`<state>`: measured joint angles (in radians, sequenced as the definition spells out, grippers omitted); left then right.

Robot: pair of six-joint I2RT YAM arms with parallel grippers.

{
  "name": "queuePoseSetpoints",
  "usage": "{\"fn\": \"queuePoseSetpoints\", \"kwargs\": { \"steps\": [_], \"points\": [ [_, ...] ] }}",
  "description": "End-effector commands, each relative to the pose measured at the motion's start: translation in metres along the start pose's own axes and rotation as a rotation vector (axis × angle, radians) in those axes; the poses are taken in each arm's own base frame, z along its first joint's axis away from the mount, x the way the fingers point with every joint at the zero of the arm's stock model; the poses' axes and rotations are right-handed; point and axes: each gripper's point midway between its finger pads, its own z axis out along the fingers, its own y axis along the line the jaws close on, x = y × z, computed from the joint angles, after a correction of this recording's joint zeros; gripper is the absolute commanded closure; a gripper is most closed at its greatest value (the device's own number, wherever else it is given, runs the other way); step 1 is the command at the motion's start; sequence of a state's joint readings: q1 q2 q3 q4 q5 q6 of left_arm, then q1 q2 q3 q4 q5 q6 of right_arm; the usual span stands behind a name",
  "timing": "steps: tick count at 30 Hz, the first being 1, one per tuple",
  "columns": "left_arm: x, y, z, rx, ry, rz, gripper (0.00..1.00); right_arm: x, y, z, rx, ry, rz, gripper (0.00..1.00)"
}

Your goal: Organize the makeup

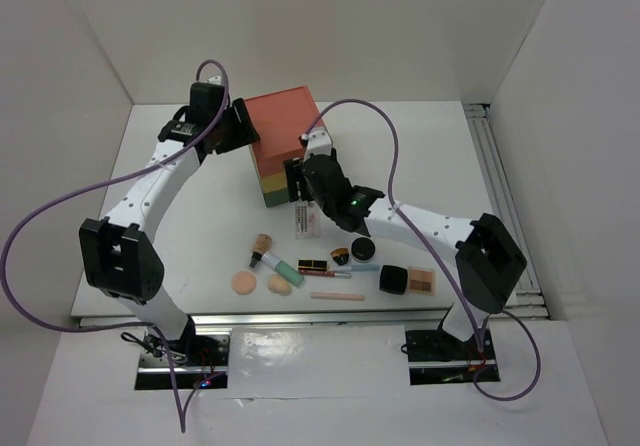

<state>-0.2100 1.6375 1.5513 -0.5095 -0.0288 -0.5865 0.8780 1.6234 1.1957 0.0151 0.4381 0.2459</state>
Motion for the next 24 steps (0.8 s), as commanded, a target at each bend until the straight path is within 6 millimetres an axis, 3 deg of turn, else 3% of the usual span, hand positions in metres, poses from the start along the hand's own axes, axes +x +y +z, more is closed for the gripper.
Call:
{"fn": "queuePoseSetpoints", "kwargs": {
  "steps": [1,3,4,6,8,9,11,14,24],
  "points": [
    [-0.029,-0.016,-0.003,0.048,-0.079,-0.029,0.32,-0.051,0.001,0.009,0.029,-0.148,0.100,0.24],
    [-0.028,-0.015,0.007,0.042,-0.068,-0.029,0.36,-0.049,0.002,0.018,0.020,-0.143,0.101,0.25],
    [-0.028,-0.019,0.007,0.060,-0.069,-0.029,0.37,-0.059,0.003,0.021,0.010,-0.164,0.114,0.28],
    [-0.019,-0.017,0.018,0.061,-0.034,-0.028,0.47,-0.059,0.004,0.031,0.012,-0.158,0.113,0.30],
    [-0.017,-0.018,0.024,0.066,-0.024,-0.028,0.61,-0.066,0.002,0.037,0.020,-0.165,0.119,0.38],
    [-0.016,-0.019,0.024,0.075,-0.019,-0.028,0.64,-0.062,0.003,0.043,0.023,-0.157,0.115,0.40],
    [-0.010,-0.016,0.032,0.065,0.000,-0.029,0.65,-0.073,-0.005,0.047,0.039,-0.171,0.135,0.40],
    [-0.004,-0.013,0.037,0.056,0.016,-0.039,0.70,-0.073,-0.008,0.057,0.031,-0.158,0.148,0.40],
    [0.007,-0.014,0.044,0.055,0.048,-0.043,0.77,-0.078,-0.021,0.070,-0.009,-0.159,0.173,0.54]
  ]
}}
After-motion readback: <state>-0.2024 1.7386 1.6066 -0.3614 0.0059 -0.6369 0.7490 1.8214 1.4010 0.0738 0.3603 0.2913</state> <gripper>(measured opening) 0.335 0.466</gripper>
